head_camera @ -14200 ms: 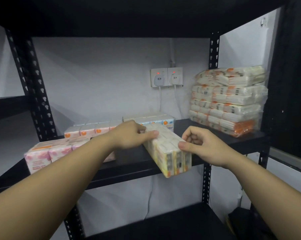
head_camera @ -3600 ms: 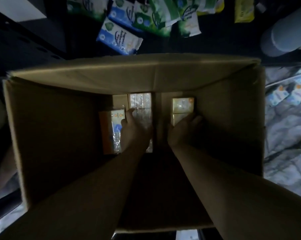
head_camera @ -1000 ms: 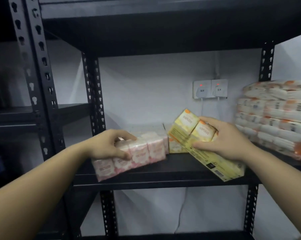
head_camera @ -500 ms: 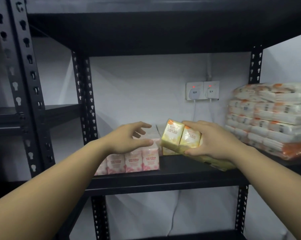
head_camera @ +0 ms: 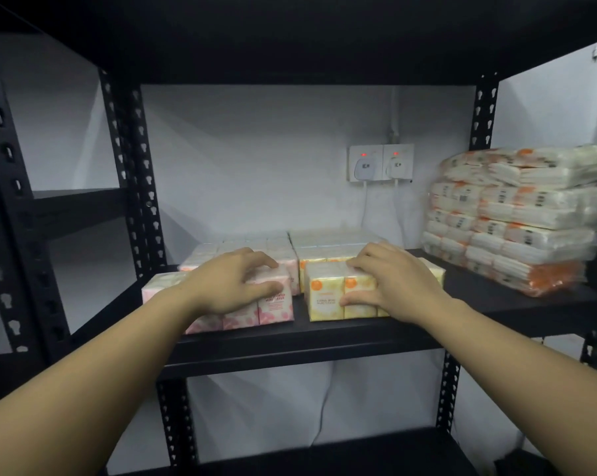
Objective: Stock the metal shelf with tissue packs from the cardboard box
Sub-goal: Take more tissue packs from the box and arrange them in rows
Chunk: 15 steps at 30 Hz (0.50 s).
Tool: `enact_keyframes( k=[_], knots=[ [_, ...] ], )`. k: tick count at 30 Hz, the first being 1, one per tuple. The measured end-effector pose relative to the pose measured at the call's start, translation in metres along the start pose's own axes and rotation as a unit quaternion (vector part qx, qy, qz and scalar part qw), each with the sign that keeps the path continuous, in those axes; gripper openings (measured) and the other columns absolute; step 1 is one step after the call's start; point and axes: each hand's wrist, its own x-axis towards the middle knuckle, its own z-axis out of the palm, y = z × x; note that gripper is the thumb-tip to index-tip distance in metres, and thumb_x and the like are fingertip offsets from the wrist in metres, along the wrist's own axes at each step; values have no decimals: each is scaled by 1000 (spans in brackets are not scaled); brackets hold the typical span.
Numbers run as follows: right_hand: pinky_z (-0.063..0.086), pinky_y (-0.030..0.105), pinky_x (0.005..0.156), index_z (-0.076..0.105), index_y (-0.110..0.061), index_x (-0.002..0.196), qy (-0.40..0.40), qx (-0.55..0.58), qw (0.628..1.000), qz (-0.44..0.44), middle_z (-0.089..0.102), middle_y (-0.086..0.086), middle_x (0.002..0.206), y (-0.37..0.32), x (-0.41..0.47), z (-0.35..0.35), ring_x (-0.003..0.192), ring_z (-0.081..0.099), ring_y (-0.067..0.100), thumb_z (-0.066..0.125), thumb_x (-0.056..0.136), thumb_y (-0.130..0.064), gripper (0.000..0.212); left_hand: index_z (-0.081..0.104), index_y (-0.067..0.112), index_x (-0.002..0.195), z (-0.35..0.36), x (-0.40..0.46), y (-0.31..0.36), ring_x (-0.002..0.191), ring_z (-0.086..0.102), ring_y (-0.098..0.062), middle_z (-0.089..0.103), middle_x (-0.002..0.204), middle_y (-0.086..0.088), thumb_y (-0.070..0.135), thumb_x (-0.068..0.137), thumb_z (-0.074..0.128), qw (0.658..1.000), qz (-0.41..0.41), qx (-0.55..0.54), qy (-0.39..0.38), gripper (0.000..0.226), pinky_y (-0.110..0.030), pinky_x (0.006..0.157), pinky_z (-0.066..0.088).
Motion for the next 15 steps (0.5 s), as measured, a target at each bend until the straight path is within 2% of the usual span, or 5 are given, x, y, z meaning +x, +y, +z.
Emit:
enact_keyframes(
  k=[4,8,15],
  knots=[
    [38,28,95,62,-34,135,21,20,999,15,53,-16,121,1,0,10,117,47,9,53,81,-82,73,55,44,137,3,0,-1,117,56,-13,57,135,12,69,92,56,1000,2,6,9,51,-37,100,47],
    [37,33,102,55,-37,137,9,4,1000,12,52,-16,130,3,4,14,123,47,11,47,81,-85,75,54,44,137,6,-1,-1,117,57,-14,57,134,12,69,94,53,999,5,26,21,50,-39,98,48],
    [38,33,103,52,-34,140,-15,8,1000,11,51,-14,134,-4,17,17,125,46,12,49,83,-83,75,53,43,139,7,-2,1,119,56,-16,58,134,10,69,94,53,999,7,35,25,51,-39,98,46]
  ],
)
